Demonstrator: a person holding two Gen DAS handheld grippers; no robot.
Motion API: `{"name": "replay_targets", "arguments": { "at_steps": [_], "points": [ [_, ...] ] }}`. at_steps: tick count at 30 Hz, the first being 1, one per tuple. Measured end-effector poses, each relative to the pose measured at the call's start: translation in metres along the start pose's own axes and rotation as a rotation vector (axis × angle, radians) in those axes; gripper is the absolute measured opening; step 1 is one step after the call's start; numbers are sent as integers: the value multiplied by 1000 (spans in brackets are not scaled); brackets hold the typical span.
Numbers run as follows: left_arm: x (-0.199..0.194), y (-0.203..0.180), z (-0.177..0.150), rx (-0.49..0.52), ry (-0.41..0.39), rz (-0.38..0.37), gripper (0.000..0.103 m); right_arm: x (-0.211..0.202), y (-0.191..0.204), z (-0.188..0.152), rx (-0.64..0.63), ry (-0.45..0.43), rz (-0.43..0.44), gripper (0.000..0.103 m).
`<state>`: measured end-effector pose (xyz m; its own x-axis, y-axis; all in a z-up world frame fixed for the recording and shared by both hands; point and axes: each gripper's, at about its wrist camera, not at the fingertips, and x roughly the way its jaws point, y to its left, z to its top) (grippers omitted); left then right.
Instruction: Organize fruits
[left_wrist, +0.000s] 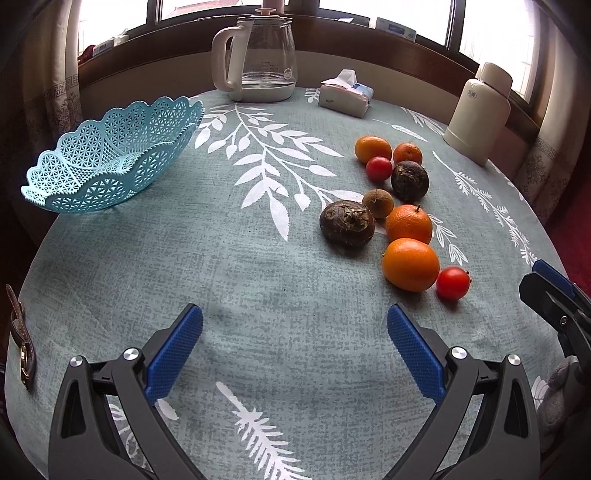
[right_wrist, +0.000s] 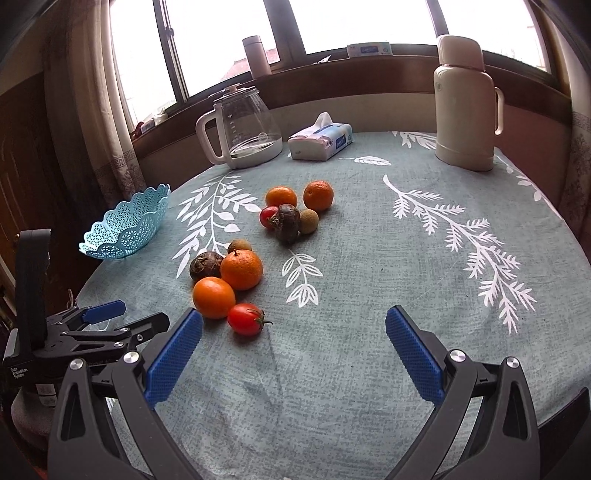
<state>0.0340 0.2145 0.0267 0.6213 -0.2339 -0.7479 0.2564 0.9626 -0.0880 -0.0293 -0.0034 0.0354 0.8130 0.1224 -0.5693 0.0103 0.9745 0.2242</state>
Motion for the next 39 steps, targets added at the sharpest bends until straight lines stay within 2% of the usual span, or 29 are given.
{"name": "replay_targets", "arguments": {
  "at_steps": [5,8,15,21,28,32,34,39],
  "points": [
    [0,-1,0,2,-1,5,101,3,7,0,-31,13,9,98],
    [0,0,0,-1,-1,5,101,5,12,0,-43,21,21,95],
    [1,1,1,-1,3,-3,101,11,12,0,-40,50,30,81],
    [-4,7,5,-18,7,-50,101,17,18,1,-58,78,30,71],
    [-13,15,17,-16,-37,-19,101,33,29,3,-93,138,38,59],
    [-12,17,19,-16,-38,-23,101,43,35,5,-110,168,37,56],
    [-11,15,19,-7,-37,-26,101,48,36,5,-114,189,39,50],
    [-8,12,20,5,-28,-34,101,60,38,5,-113,237,46,43]
  ]
}}
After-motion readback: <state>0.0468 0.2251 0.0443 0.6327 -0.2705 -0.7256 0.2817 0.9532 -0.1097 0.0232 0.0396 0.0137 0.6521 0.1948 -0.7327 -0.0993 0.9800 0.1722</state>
